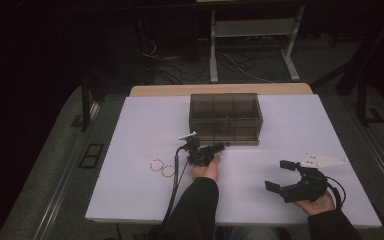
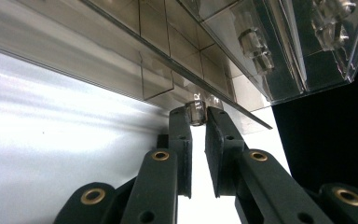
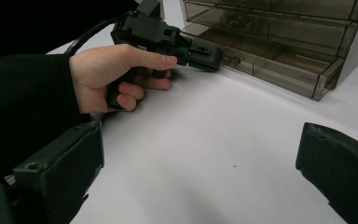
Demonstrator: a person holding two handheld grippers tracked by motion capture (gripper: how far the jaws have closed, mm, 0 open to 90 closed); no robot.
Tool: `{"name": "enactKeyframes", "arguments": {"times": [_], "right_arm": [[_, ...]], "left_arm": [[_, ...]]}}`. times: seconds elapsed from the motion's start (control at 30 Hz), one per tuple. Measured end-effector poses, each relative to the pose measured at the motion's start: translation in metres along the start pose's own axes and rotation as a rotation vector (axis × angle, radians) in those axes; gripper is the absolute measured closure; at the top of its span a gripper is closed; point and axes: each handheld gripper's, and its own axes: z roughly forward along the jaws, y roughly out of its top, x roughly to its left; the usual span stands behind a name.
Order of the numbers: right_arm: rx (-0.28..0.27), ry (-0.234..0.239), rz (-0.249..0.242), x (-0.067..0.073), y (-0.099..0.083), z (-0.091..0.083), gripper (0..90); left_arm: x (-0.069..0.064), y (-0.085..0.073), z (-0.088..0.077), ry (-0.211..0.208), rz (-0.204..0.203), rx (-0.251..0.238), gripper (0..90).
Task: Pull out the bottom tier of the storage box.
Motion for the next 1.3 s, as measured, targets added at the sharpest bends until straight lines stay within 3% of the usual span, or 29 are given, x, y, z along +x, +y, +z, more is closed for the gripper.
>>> {"name": "enactKeyframes", "arguments": {"times": [0.27,0.37,0.47,0.53,0.73,0.83,0.87,1.03,1.13,1.2,1.3], "right_arm": [[0.01,0.007,0.004,0.0,0.0,0.002,0.2],[0.023,0.005,0.004,0.0,-0.001,0.003,0.2],[0.022,0.006,0.003,0.0,-0.001,0.003,0.2],[0.024,0.006,0.003,-0.001,-0.001,0.003,0.2],[0.028,0.009,0.001,0.0,-0.001,0.003,0.2],[0.026,0.009,-0.004,-0.001,-0.001,0.003,0.2],[0.029,0.01,-0.003,-0.001,-0.001,0.003,0.3],[0.033,0.011,-0.003,-0.001,-0.001,0.004,0.2],[0.033,0.01,-0.005,-0.001,-0.001,0.004,0.2],[0.033,0.01,-0.004,-0.001,-0.001,0.003,0.2],[0.042,0.009,-0.002,-0.002,-0.002,0.003,0.2]], "left_arm": [[0.001,0.001,0.0,-0.013,-0.018,0.015,80.0],[0.0,0.001,-0.001,-0.015,-0.006,0.026,78.8],[-0.002,0.0,-0.001,-0.042,-0.008,0.046,67.5],[-0.002,0.0,-0.001,-0.043,0.008,0.06,65.4],[-0.013,-0.004,-0.003,-0.014,0.115,0.087,56.5],[-0.02,-0.003,-0.005,0.023,0.187,0.107,50.1],[-0.022,-0.003,-0.006,0.036,0.213,0.113,43.8],[-0.029,-0.002,-0.012,0.055,0.285,0.146,34.1],[-0.036,-0.002,-0.014,0.031,0.335,0.197,23.0],[-0.042,-0.002,-0.015,0.037,0.389,0.229,18.9],[-0.047,0.0,-0.018,0.013,0.429,0.255,15.4]]}}
